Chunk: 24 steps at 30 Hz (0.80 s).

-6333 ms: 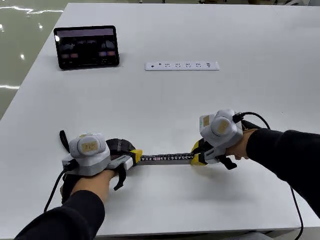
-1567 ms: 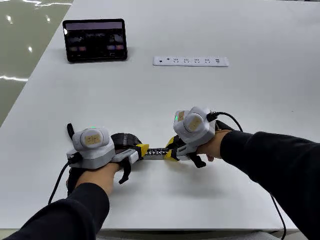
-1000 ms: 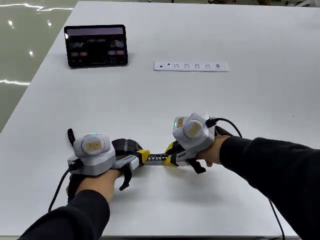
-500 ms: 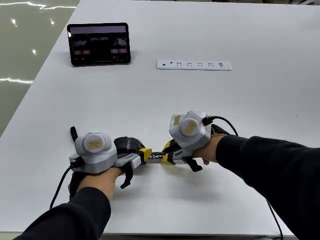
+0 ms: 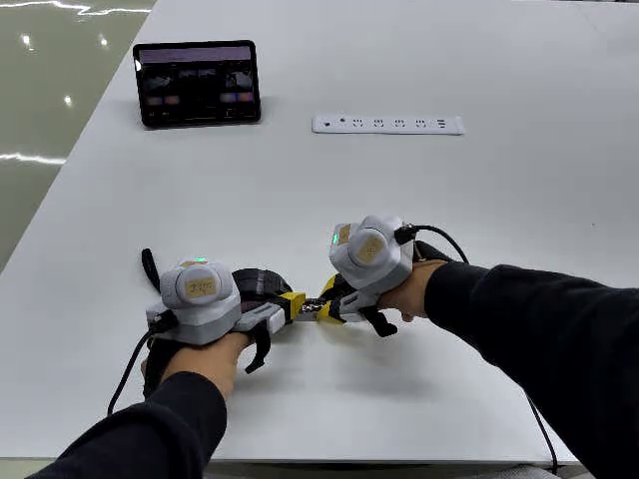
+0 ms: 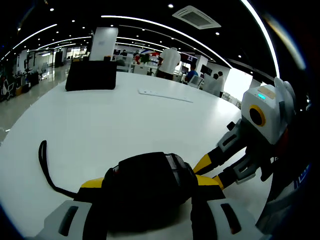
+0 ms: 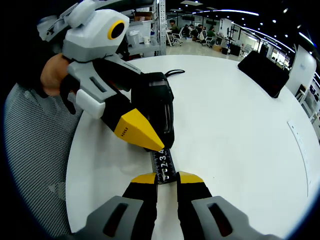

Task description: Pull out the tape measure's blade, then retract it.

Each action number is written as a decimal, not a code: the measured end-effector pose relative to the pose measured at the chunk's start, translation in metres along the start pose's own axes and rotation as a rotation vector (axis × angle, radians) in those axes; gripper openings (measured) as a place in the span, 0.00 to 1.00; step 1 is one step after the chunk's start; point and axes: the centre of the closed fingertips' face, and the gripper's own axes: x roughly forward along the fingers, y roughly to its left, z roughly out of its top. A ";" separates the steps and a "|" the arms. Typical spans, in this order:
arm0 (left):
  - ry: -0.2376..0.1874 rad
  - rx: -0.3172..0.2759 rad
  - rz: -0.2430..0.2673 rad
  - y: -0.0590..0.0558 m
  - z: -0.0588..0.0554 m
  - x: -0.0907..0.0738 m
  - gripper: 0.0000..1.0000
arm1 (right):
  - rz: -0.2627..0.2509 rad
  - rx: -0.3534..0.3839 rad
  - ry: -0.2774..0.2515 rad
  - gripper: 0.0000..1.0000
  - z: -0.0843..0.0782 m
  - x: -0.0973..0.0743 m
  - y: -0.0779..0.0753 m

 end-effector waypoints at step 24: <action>0.005 -0.069 -0.018 0.003 0.001 -0.001 0.62 | 0.009 0.025 -0.044 0.10 0.004 0.003 0.000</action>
